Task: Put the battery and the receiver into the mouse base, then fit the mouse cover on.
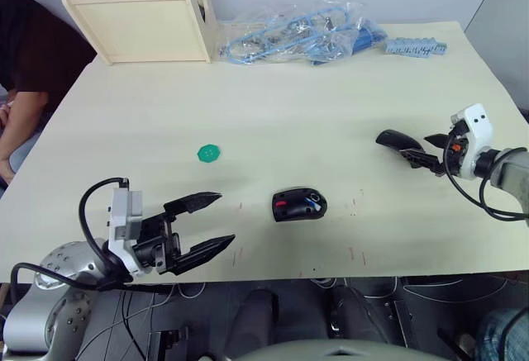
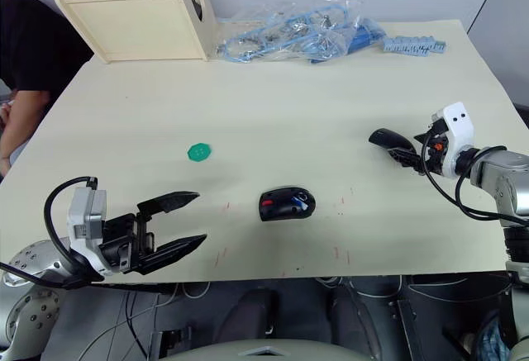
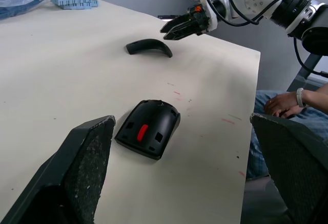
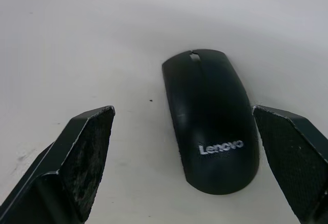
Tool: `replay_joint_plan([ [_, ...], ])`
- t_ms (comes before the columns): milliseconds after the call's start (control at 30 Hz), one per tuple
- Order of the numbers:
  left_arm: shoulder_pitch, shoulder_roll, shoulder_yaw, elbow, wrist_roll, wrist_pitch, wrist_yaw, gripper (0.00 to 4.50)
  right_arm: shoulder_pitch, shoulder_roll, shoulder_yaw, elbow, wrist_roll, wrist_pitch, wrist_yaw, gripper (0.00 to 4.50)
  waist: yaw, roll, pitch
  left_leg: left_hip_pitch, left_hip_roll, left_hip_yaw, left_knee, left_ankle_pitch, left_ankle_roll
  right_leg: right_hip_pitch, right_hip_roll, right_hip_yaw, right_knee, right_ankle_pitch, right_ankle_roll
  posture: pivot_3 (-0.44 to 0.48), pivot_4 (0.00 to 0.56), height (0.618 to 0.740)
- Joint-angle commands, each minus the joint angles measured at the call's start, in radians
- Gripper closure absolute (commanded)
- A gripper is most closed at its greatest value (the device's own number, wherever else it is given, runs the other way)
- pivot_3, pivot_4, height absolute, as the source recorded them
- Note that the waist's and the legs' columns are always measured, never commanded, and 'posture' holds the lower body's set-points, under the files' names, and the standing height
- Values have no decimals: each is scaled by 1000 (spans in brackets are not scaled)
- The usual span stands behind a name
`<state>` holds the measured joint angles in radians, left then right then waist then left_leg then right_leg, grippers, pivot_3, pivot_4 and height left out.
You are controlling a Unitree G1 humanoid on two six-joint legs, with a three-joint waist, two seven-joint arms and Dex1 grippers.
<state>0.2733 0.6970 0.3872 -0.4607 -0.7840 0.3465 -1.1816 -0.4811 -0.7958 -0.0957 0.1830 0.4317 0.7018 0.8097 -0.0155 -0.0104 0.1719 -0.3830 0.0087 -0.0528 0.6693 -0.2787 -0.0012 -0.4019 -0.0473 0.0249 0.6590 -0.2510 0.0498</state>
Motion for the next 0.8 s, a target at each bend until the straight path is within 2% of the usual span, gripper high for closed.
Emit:
replay_joint_plan([
  [33,-6,-4,-8,-26,11,-32,5,17,-32,8,3,43,-20,-74,55,0,0,0,0,0,0,0,0,0,0,0,0,0,0,0,0,0,150,740],
  [367,-9,-5,-33,-31,22,-55,12,17,-64,39,11,208,-84,-228,128,0,0,0,0,1,0,1,0,0,0,0,0,1,0,0,0,0,150,740],
  [800,-32,0,-48,-2,34,-66,-2,17,-183,42,58,420,-186,-310,192,0,-2,0,0,1,0,2,0,0,0,0,0,1,1,0,0,0,150,740],
])
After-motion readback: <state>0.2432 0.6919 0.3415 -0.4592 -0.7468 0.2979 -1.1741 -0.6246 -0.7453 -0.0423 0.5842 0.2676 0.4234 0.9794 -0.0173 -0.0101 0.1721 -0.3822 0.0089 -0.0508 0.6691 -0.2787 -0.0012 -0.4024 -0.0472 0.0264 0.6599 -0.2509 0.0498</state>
